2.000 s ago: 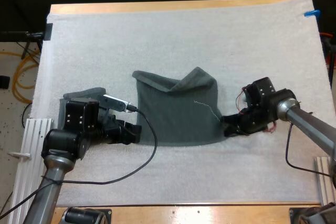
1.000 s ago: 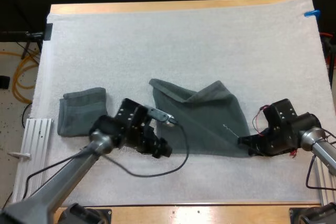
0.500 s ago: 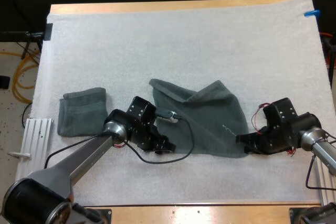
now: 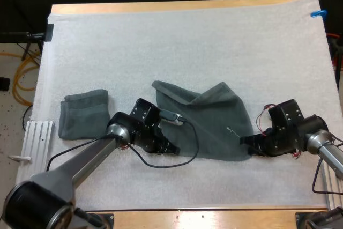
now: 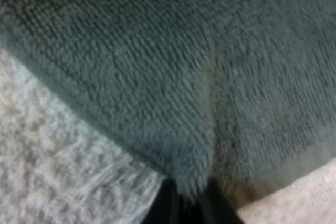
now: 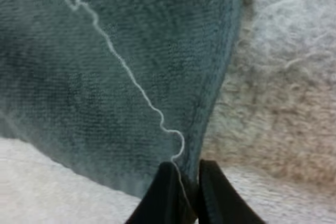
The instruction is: Pick towel from pile fold and stack
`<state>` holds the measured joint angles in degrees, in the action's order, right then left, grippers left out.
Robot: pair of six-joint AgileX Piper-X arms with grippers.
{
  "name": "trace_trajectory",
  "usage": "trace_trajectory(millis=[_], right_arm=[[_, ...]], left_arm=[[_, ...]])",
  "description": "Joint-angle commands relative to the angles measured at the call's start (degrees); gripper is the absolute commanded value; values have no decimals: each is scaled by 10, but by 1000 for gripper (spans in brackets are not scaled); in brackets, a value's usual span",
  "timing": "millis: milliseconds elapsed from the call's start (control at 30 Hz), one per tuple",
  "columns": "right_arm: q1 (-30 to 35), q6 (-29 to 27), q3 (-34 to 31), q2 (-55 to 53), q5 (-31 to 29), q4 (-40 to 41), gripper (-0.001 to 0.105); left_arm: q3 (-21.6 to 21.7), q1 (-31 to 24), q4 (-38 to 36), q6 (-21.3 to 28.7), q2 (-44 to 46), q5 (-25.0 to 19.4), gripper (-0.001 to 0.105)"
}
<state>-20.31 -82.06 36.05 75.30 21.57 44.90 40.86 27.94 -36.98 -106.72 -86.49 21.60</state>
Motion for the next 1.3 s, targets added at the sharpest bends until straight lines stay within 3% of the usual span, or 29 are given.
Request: trace_trajectory(millis=[0, 200, 400, 467, 633, 867, 1000, 1267], right_arm=[[-1, -4, -1, -12, 15, -8, 0], [-1, 2, 46, -96, 7, -38, 0], [1, 31, 140, -164, -99, -61, 0], [1, 31, 180, -172, -100, -44, 0], [-14, 23, 253, -174, -84, 38, 0], [-86, 23, 311, -194, -97, 133, 0], [-129, 26, 326, -215, -139, 189, 0], [-211, 88, 335, -272, -153, 297, 0]], left_arm=[[6, 4, 1, 6, 19, -3, 0], [85, -5, -66, 7, 129, -3, 0], [211, -34, -98, 7, 194, 3, 0], [262, -48, -126, 7, 199, 22, 0], [329, -49, -176, 16, 203, 26, 0], [341, -2, -275, 28, 219, 24, 0], [341, 30, -306, 28, 238, -5, 0], [341, 88, -385, -5, 296, -19, 0]])
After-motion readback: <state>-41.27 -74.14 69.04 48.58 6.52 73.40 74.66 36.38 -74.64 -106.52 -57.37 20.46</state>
